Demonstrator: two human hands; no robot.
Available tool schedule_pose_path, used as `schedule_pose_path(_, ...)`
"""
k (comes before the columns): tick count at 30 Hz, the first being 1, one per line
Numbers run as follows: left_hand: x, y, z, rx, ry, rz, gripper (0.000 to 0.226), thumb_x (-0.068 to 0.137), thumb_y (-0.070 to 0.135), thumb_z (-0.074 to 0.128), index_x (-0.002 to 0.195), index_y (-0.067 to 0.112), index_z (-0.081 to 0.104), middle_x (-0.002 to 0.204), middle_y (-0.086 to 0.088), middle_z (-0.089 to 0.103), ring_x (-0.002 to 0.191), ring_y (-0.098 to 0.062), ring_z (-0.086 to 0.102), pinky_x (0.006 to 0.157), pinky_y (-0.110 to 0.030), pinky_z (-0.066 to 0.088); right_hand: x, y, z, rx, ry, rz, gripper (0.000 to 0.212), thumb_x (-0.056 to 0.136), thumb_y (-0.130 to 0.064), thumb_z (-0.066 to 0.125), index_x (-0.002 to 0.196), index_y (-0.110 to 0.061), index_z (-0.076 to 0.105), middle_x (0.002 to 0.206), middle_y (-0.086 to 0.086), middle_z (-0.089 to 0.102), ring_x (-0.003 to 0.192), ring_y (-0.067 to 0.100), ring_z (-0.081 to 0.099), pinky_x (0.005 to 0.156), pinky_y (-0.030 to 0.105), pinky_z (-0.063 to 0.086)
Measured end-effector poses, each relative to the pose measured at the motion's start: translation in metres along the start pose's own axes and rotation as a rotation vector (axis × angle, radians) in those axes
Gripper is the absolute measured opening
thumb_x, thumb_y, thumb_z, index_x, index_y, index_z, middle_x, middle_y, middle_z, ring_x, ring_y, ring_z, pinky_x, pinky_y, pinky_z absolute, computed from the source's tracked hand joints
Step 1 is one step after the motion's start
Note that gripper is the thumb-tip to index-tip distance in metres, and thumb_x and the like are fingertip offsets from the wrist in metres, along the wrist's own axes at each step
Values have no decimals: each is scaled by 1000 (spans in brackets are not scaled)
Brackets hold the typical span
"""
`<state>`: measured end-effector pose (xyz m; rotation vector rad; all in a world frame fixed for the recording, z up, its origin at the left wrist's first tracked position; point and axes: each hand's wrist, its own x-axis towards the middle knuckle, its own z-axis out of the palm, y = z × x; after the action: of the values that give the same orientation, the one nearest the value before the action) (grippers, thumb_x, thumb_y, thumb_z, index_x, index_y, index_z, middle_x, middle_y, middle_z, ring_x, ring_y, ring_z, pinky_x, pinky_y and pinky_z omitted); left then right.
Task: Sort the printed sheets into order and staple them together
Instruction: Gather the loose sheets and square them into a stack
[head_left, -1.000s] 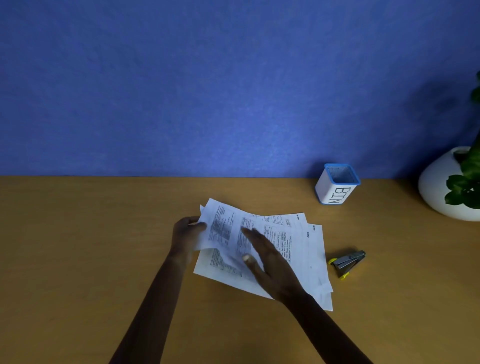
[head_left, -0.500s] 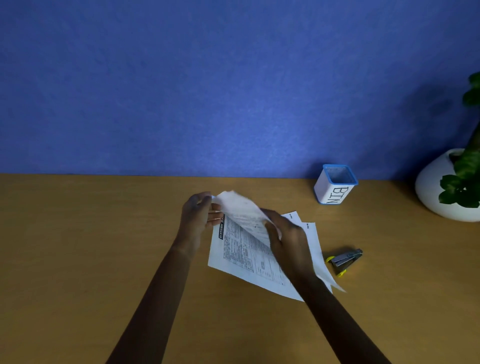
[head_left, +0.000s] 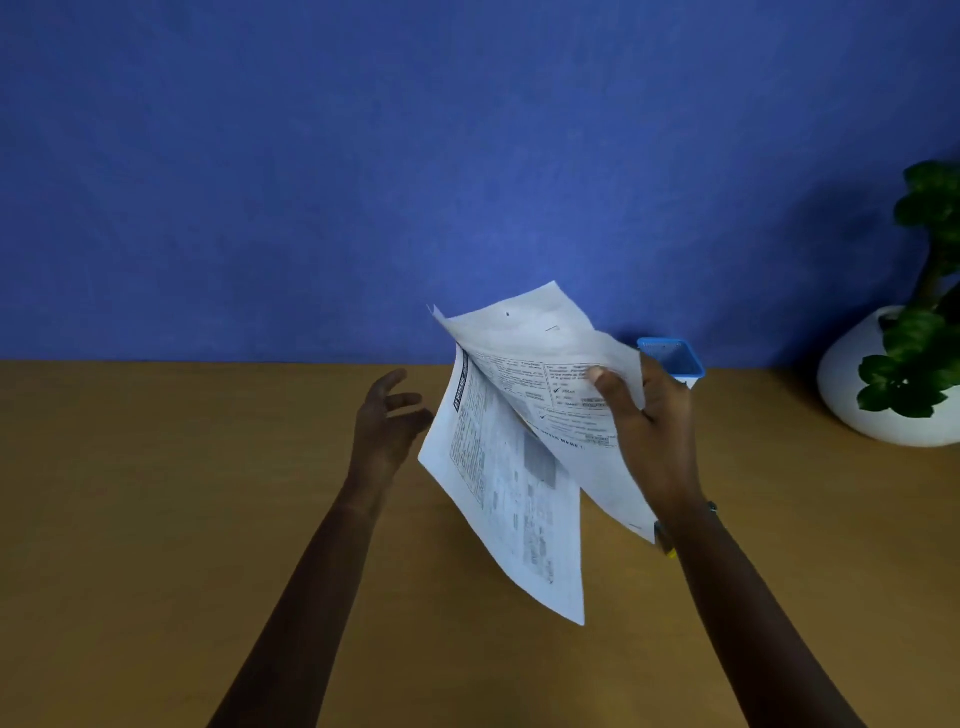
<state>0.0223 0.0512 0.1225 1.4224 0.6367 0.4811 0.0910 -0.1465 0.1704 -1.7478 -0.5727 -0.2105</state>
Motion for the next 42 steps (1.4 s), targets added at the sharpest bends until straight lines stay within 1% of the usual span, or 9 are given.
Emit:
schedule_pose_path(6,-7,23,7,32,-204,180,69,83,0,57,141,17,23,147,-7,34,135,-20,34,113,-40,29,12,-6,-18,187,65,99,14,89,-4,57,102,-7,62,86,-7,66,78,1,64,64,6,51)
schedule_pose_path(9,-4,38,10,8,-256,231,72,78,0,65,138,20,30,142,0,43,129,-10,42,107,-29,31,15,-7,-25,258,97,177,16,89,-5,56,103,-9,61,86,-8,68,77,5,66,67,14,55)
schedule_pose_path(12,-3,50,16,-5,-306,242,50,77,0,66,122,13,49,110,4,64,95,5,63,85,-13,50,18,-7,-28,309,124,243,17,90,-5,54,105,-10,61,83,-13,70,77,7,67,71,22,56)
schedule_pose_path(18,-4,57,16,-40,-176,268,20,80,4,65,99,6,63,89,2,69,70,1,69,61,-11,54,25,-14,-39,282,269,244,25,96,-15,45,120,-9,53,111,9,60,98,13,57,88,32,46)
schedule_pose_path(22,-8,56,16,-20,-158,273,18,83,8,62,101,3,64,90,0,69,73,-3,68,63,-13,55,25,-24,-42,208,333,209,31,97,-20,44,127,-11,48,129,11,57,116,15,54,107,41,41)
schedule_pose_path(29,-16,60,21,-73,-123,230,20,86,12,59,104,5,63,100,-8,69,85,-15,67,73,-23,55,13,-35,-18,180,175,204,28,95,-15,48,122,-9,54,126,12,59,117,21,55,104,41,45)
schedule_pose_path(35,-30,58,32,-88,-211,255,20,88,14,56,106,18,62,104,0,69,86,-7,69,73,-19,56,-3,-37,16,149,-82,157,26,95,-6,47,120,-7,56,109,-6,63,93,-10,58,72,0,46)
schedule_pose_path(39,-39,55,45,-129,-302,257,24,89,12,53,108,24,62,107,-1,69,88,-9,70,73,-18,57,-9,-43,30,56,-155,109,36,95,-12,46,131,-14,47,138,4,50,120,13,50,85,6,45)
schedule_pose_path(42,-47,53,53,-154,-325,266,26,90,13,52,112,23,61,117,-9,67,99,-21,68,85,-35,57,-12,-51,37,-23,-153,83,42,95,-21,47,137,-16,40,143,2,44,129,13,43,104,24,40)
